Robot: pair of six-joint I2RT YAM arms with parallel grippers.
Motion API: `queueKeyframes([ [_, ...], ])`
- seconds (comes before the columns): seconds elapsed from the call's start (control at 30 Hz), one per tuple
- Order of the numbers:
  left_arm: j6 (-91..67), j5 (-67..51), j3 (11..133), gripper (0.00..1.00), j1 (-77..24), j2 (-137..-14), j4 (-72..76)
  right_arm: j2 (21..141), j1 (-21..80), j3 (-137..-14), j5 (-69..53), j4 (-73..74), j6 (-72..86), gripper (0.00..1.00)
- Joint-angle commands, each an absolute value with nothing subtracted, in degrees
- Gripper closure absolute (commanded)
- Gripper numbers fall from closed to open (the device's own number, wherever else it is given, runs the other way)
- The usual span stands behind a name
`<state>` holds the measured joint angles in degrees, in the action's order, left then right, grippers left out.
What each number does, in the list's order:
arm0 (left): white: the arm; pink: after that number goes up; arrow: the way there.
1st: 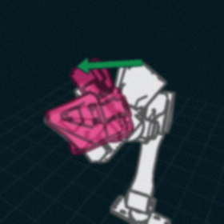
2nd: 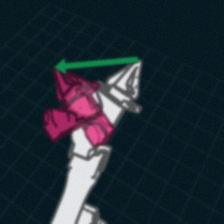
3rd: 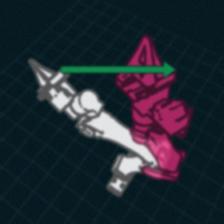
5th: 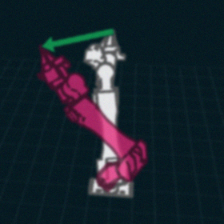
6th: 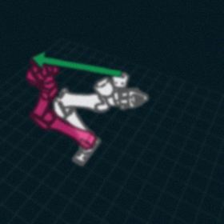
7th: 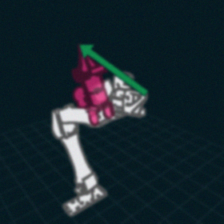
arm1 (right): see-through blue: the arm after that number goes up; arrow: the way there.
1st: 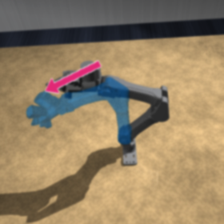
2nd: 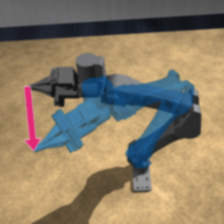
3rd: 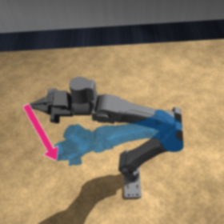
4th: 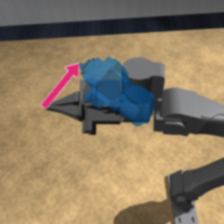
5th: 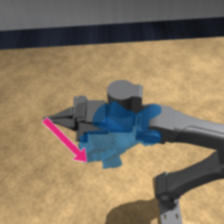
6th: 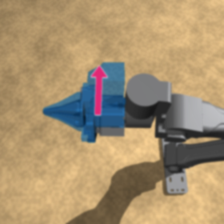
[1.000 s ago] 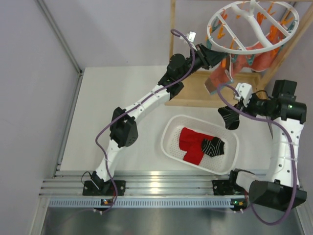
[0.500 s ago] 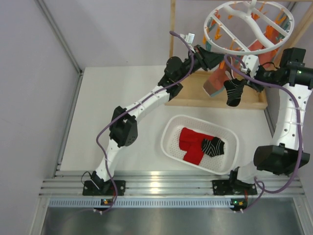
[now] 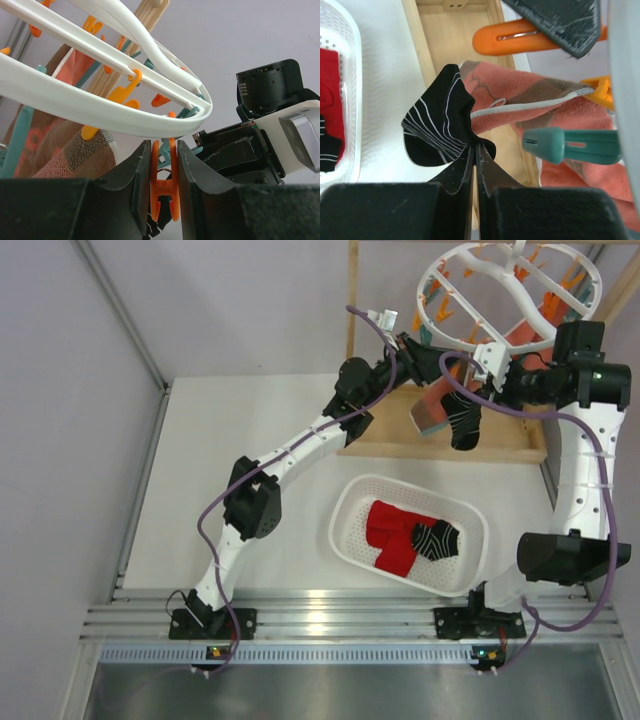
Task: Clip the socks to the hanger
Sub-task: Clamp the sock onto the hanger.
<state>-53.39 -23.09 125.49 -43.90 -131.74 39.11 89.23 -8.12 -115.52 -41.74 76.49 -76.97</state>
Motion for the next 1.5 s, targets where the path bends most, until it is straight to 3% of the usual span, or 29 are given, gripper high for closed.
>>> queueKeyframes([
  [0.0, -52.8, -28.1, 124.5, 1.0, -44.6, -130.8, 41.6, 90.6, -6.7, -119.4, -45.1, 85.7, -72.6, 1.0],
  [1.47, -50.9, -28.2, 125.1, 1.0, -45.2, -132.7, 44.0, 96.6, -3.8, -127.8, -50.2, 85.7, -62.7, 1.0],
])
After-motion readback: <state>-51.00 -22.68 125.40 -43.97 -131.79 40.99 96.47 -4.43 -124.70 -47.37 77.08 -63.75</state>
